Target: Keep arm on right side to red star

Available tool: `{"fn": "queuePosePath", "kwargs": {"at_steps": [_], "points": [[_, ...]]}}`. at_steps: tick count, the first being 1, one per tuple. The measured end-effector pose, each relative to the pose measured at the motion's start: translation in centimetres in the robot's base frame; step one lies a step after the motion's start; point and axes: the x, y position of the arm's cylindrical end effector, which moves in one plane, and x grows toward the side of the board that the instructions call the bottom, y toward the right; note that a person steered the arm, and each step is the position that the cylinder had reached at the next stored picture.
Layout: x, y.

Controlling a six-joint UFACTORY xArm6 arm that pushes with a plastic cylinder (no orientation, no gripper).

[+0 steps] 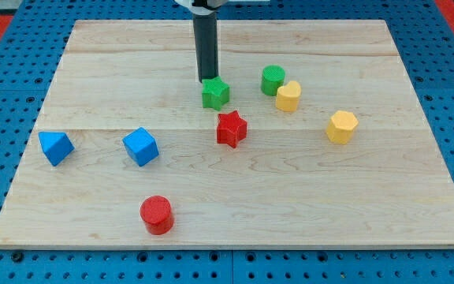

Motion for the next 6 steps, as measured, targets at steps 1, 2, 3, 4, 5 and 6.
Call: {"fn": "queuePosePath", "kwargs": {"at_steps": [1,2,3,4,5,6], "points": [[-1.7,-2.2],[-1.8,-0.8],[-2.8,-3.8],[0.9,-5.2],[4.7,-5.0],[8.3,-3.8]]}}
